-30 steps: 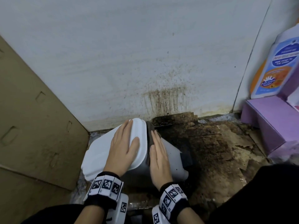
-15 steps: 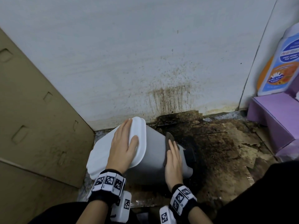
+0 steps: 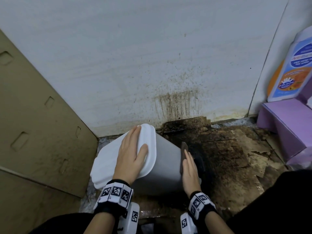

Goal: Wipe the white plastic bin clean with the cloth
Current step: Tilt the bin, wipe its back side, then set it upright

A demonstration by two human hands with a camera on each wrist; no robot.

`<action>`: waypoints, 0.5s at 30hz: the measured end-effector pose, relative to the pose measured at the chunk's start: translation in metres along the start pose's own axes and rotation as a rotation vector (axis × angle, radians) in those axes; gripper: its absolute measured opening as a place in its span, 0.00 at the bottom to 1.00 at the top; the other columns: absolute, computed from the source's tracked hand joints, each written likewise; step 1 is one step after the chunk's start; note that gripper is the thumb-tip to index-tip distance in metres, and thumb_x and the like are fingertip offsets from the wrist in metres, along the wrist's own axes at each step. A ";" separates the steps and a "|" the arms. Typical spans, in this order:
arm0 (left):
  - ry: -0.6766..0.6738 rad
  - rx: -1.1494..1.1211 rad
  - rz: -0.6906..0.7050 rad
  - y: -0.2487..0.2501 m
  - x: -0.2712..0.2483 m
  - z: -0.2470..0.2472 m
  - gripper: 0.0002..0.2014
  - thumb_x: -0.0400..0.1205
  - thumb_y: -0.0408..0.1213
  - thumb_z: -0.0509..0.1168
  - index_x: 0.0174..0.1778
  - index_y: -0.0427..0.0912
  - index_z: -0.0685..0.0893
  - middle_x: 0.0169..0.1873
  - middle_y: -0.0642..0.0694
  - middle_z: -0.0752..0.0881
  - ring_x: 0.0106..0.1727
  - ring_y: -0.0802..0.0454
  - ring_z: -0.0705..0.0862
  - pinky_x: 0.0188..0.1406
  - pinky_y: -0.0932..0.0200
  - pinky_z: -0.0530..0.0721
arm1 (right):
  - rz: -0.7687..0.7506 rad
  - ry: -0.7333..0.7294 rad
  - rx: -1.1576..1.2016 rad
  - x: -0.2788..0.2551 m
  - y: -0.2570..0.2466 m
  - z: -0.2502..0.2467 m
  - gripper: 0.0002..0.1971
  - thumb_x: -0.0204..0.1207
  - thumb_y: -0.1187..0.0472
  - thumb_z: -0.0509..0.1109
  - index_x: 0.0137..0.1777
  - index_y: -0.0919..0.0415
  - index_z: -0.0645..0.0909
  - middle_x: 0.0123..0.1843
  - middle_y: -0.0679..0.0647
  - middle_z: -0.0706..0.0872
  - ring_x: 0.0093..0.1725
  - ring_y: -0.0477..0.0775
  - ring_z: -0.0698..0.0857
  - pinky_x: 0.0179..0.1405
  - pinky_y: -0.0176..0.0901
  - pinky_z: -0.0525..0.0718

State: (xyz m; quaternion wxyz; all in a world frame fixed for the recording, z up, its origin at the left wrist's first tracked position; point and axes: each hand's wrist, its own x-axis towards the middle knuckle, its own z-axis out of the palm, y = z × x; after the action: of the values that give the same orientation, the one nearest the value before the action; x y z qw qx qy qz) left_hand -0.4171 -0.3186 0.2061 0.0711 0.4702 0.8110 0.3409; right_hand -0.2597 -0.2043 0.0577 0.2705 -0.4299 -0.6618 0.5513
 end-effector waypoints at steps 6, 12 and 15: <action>0.011 0.048 0.010 0.004 0.002 0.004 0.35 0.83 0.59 0.47 0.88 0.51 0.60 0.87 0.56 0.62 0.87 0.58 0.58 0.83 0.60 0.53 | 0.059 0.079 0.050 -0.001 -0.021 0.014 0.22 0.92 0.56 0.48 0.84 0.43 0.62 0.89 0.46 0.59 0.87 0.45 0.56 0.85 0.40 0.47; 0.013 0.068 0.020 0.003 0.006 0.007 0.35 0.84 0.59 0.47 0.88 0.50 0.61 0.87 0.54 0.62 0.87 0.58 0.58 0.83 0.62 0.52 | -0.233 -0.011 0.156 -0.029 -0.094 0.037 0.21 0.90 0.50 0.46 0.79 0.27 0.61 0.87 0.31 0.57 0.85 0.28 0.51 0.84 0.33 0.47; 0.016 0.048 0.015 0.003 0.005 0.006 0.35 0.83 0.59 0.47 0.88 0.50 0.61 0.87 0.55 0.63 0.87 0.57 0.59 0.83 0.60 0.53 | -0.324 -0.063 0.109 -0.032 -0.101 0.033 0.23 0.92 0.54 0.47 0.86 0.39 0.59 0.87 0.32 0.57 0.86 0.30 0.51 0.84 0.31 0.47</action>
State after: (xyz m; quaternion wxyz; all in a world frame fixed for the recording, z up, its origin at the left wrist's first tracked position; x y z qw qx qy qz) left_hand -0.4153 -0.3111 0.2044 0.0507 0.4749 0.8160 0.3256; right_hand -0.2989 -0.2506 0.1504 0.3579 -0.2847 -0.6999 0.5486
